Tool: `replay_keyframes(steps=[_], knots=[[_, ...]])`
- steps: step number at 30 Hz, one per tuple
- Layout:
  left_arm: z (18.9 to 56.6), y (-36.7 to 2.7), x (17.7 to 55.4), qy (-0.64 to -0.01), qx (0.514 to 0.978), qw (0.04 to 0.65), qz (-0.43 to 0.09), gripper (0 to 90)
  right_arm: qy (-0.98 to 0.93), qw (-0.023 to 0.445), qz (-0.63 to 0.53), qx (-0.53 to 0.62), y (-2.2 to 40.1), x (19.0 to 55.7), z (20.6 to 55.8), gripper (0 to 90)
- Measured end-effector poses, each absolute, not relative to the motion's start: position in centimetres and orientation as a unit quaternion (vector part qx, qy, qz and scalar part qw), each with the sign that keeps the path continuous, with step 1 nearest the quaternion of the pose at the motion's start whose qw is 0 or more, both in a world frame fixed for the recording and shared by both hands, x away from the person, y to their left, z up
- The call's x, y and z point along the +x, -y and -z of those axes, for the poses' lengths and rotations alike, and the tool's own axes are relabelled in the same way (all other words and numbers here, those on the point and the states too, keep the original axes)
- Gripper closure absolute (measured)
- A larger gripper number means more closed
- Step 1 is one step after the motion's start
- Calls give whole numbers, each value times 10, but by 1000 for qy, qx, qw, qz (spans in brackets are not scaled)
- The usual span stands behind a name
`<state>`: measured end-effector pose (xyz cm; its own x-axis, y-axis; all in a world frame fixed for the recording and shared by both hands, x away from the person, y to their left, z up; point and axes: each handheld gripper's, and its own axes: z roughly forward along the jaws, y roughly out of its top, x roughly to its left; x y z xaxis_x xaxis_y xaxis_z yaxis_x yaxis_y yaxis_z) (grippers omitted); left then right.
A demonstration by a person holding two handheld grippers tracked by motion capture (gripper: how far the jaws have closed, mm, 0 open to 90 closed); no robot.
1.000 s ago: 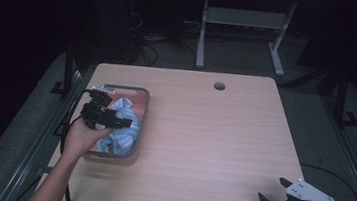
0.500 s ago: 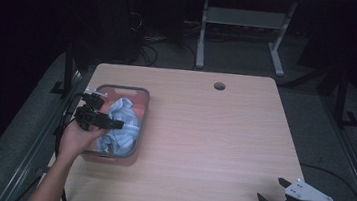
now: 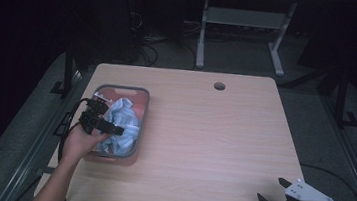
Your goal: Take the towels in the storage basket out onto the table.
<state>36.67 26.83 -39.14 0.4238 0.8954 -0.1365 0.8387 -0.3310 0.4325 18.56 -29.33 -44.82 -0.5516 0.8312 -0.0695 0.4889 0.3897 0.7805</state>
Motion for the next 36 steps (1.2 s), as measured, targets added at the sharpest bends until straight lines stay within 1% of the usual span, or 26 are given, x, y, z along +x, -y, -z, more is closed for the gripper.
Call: replay_keyframes(steps=[2,5,7,8,14,17,23,26,29,32,36], knots=[[393,-268,368,-531,816,220,-63,230,-800,232,-368,413,293,186,448,137],[399,-265,371,-533,822,192,-57,250,-801,232,-369,412,293,185,448,137],[401,-265,372,-534,821,193,-53,251,-801,231,-369,411,293,185,448,137],[404,-263,373,-533,824,182,-54,273,-801,232,-367,411,293,186,448,137],[408,-257,377,-530,833,152,-44,326,-801,231,-369,412,293,185,448,137],[410,-254,380,-524,840,133,-47,370,-802,231,-370,409,291,185,448,137],[411,-251,384,-516,847,116,-46,453,-802,231,-370,409,291,185,448,137],[412,-250,385,-521,845,113,-43,534,-803,233,-369,406,292,186,448,136],[411,-250,386,-523,844,107,-48,589,-802,233,-371,407,292,185,448,137],[408,-247,384,-524,842,113,-68,613,-802,231,-371,407,292,185,448,137],[402,-255,380,-536,829,145,-64,638,-798,232,-376,410,293,184,447,137]])
